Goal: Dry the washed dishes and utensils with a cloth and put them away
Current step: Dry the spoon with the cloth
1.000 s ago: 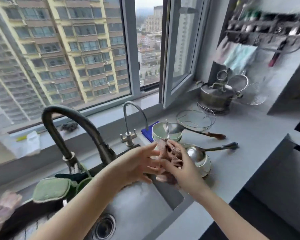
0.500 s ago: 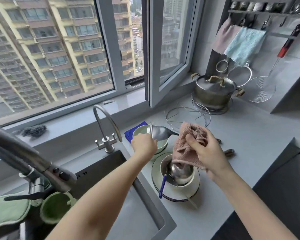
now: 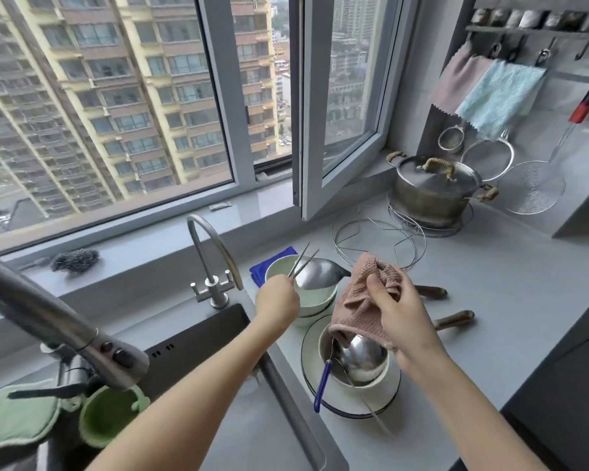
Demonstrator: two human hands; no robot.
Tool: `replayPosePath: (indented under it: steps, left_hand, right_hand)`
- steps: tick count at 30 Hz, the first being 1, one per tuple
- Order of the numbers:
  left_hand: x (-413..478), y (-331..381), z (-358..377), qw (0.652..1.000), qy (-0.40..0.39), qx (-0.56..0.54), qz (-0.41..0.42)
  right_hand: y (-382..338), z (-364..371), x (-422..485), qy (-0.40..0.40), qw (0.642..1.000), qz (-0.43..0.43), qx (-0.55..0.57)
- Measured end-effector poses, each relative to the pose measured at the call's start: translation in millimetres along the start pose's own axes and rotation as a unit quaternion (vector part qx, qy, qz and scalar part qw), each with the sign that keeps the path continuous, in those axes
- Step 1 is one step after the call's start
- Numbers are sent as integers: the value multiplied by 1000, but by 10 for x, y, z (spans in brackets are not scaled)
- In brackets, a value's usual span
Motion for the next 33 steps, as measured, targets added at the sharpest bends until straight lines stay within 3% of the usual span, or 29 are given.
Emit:
replayPosePath:
  steps: [3,7,12,18,21,23,26,30,33]
  left_hand:
    - [-260,-15,-348,989,9,-149,12]
    - [-730,-37,-721,971,-36,-230,51]
    - [-1102,-336,-1157,988,-53,-123,81]
    - [-1470,-597,-1701,991,-39,-87,98]
    - [-1702,-897,-1946,991,-37,-95,87]
    - [-1816,-1159,-2142,991,4,-120,67]
    - [-1821,-1378,-2324,978,71,-187,55]
    - [-1819,-1315,-2161,972,27,-224,66]
    - [-1892,-1303,-2064,964,-4,-259,67]
  right_hand:
    - [68,352,-131,-15,999,33,11]
    - [80,996,-319,-46,995,60,68]
    - [-103,1505,-477,-37,985,47,163]
    - [-339,1943,-685,-40,982,46,177]
    - [-530,1717,-536,38,974,58,217]
    - [-590,1502,-495,83,979,42,184]
    - [-445,1698,-798,-29,983,68,167]
    - [-365,2372,-1447,-207,957,73,191]
    - [-390,2614,-1609,-213,952,58,212]
Point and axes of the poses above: each hand's wrist, its own x-axis towards the middle knuckle, its own z-axis out of the palm, y = z × x, the point moved 6 cm from there along x, towards the middle knuckle, and after that the axes turned 7 degrees about -x, right-handed, at the moved point
